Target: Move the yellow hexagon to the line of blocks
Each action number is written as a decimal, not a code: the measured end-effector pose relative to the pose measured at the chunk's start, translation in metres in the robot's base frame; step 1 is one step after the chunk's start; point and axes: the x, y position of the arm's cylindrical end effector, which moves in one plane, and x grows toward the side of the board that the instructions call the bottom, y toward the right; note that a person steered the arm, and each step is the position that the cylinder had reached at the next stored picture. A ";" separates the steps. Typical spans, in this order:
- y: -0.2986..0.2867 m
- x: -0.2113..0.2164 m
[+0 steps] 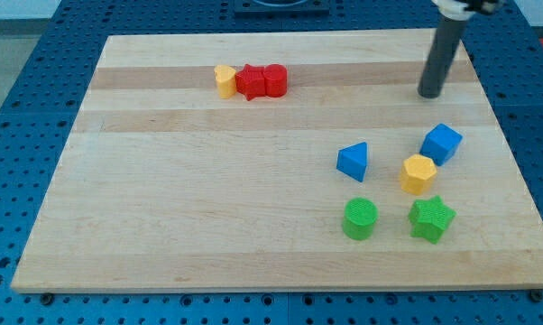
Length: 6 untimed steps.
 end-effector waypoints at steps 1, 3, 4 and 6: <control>0.019 0.024; 0.027 0.078; 0.027 0.109; -0.012 0.170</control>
